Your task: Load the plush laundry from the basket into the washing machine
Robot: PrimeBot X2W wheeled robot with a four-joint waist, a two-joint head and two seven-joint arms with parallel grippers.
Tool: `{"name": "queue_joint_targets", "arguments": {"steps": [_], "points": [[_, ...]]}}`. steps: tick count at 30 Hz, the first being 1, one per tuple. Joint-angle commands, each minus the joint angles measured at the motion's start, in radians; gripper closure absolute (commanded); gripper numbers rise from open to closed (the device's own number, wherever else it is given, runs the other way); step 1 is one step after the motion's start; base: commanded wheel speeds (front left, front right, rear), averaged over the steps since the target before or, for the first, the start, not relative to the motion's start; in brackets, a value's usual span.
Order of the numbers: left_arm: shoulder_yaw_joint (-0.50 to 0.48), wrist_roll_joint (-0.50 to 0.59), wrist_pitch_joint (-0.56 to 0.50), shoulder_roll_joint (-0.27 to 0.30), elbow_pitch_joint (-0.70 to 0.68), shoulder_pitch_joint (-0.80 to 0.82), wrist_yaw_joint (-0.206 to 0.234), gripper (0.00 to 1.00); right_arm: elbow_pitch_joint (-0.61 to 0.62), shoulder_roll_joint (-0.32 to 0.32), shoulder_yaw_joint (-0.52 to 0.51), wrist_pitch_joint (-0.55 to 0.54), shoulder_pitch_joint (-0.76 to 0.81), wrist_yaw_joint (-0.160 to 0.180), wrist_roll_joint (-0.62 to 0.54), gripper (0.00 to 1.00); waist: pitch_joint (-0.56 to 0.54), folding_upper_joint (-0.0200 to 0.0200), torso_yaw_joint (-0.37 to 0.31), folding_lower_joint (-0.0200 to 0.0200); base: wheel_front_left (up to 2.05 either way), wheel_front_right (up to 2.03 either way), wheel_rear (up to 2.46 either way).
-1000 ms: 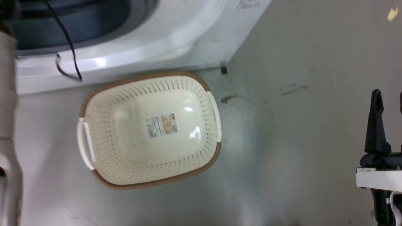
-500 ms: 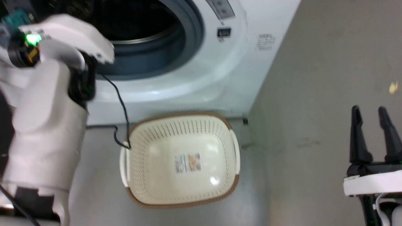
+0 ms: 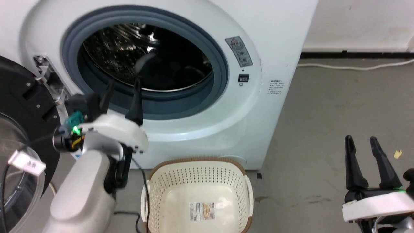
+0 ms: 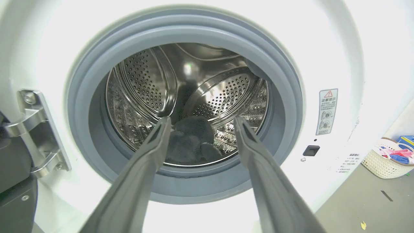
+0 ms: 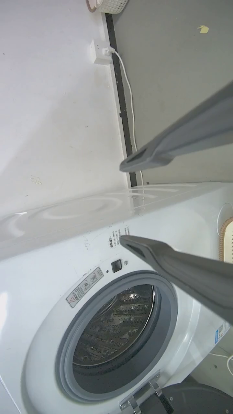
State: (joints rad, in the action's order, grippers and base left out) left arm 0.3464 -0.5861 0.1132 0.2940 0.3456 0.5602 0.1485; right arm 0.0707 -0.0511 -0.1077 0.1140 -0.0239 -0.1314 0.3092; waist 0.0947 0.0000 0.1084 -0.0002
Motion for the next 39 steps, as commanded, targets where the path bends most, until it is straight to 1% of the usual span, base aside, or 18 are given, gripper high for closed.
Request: {"name": "queue_joint_targets", "arguments": {"steps": [1, 8, 12, 15, 24, 28, 39], "points": [[0.007, 0.013, -0.002, 0.011, -0.032, -0.048, 0.015, 0.0, -0.008, 0.001, 0.006, 0.007, 0.016, 0.001, 0.006, 0.0, -0.027, 0.0, -0.003, 0.0002, 0.0, 0.0, 0.0], [0.027, 0.04, 0.026, 0.037, -0.126, -0.207, 0.058, 0.0, -0.035, 0.001, 0.024, 0.017, 0.037, 0.001, 0.02, 0.0, -0.079, 0.0, -0.013, 0.0002, 0.0, 0.0, 0.0], [0.043, 0.047, 0.038, 0.049, -0.148, -0.289, 0.068, 0.0, -0.048, 0.001, 0.034, 0.024, 0.052, 0.001, 0.025, 0.0, -0.104, 0.0, -0.018, 0.0002, 0.0, 0.0, 0.0], [0.054, 0.046, 0.056, 0.061, -0.165, -0.356, 0.066, 0.0, -0.056, 0.001, 0.052, 0.03, 0.069, 0.001, 0.016, 0.0, -0.117, 0.0, -0.02, 0.0002, 0.0, 0.0, 0.0], [0.042, 0.019, 0.098, 0.057, -0.175, -0.425, 0.057, 0.0, -0.071, 0.001, 0.074, 0.038, 0.096, 0.001, -0.02, 0.0, -0.126, 0.0, -0.02, 0.0002, 0.0, 0.0, 0.0], [0.038, 0.014, 0.116, 0.05, -0.164, -0.454, 0.059, 0.0, -0.082, 0.001, 0.089, 0.033, 0.103, 0.001, -0.057, 0.0, -0.127, 0.0, -0.025, 0.0002, 0.0, 0.0, 0.0], [0.033, 0.023, 0.134, 0.047, -0.156, -0.476, 0.059, 0.0, -0.104, 0.001, 0.105, 0.003, 0.121, 0.001, -0.11, 0.0, -0.128, 0.0, -0.025, 0.0002, 0.0, 0.0, 0.0]]}}
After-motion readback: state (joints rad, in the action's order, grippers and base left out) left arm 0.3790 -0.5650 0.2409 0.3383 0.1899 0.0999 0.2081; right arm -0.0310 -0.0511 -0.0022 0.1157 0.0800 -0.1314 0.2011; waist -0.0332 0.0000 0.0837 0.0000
